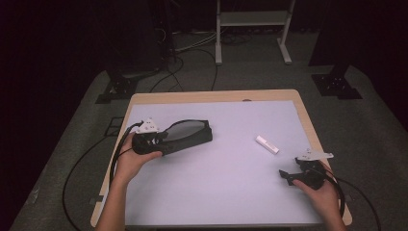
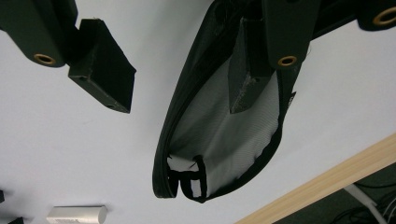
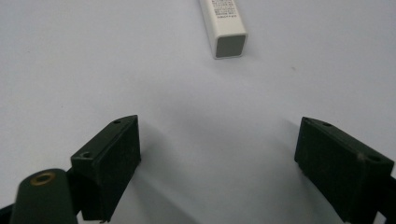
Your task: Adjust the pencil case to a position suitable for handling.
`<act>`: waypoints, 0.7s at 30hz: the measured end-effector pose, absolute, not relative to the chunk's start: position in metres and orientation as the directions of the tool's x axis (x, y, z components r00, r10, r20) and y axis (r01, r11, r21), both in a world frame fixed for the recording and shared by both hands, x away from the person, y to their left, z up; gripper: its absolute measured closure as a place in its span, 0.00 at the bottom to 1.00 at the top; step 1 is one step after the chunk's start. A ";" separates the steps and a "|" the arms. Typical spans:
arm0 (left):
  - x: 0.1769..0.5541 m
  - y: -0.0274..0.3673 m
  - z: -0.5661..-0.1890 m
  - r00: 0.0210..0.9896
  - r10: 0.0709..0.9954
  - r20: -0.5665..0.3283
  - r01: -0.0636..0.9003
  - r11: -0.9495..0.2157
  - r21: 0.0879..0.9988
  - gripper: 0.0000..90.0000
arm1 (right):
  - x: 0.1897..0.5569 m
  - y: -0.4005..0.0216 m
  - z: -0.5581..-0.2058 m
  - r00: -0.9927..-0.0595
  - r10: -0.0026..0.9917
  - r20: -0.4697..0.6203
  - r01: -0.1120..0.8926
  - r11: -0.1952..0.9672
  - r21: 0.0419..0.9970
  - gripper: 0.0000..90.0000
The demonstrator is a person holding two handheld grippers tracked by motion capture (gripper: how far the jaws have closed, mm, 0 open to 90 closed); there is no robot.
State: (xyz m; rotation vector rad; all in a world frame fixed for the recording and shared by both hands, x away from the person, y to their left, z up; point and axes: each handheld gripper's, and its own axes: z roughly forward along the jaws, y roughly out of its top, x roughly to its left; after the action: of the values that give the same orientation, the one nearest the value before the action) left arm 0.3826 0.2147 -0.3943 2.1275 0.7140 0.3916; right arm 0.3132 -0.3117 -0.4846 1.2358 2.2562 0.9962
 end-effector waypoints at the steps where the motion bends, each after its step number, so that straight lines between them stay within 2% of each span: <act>1: 0.383 0.213 -0.394 0.791 0.612 0.027 0.350 -0.488 0.799 0.45 | 0.313 -0.312 -0.485 -0.541 0.841 0.006 0.571 0.362 0.737 0.15; 21: 0.401 0.186 -0.400 0.820 0.571 0.026 0.324 -0.502 0.801 0.50 | 0.313 -0.312 -0.485 -0.541 0.841 0.006 0.571 0.362 0.737 0.15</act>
State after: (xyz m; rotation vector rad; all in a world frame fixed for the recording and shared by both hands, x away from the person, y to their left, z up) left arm 0.4014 0.1856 -0.4002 2.1374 0.6554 0.3634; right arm 0.3132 -0.3117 -0.4846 1.2354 2.2564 0.9958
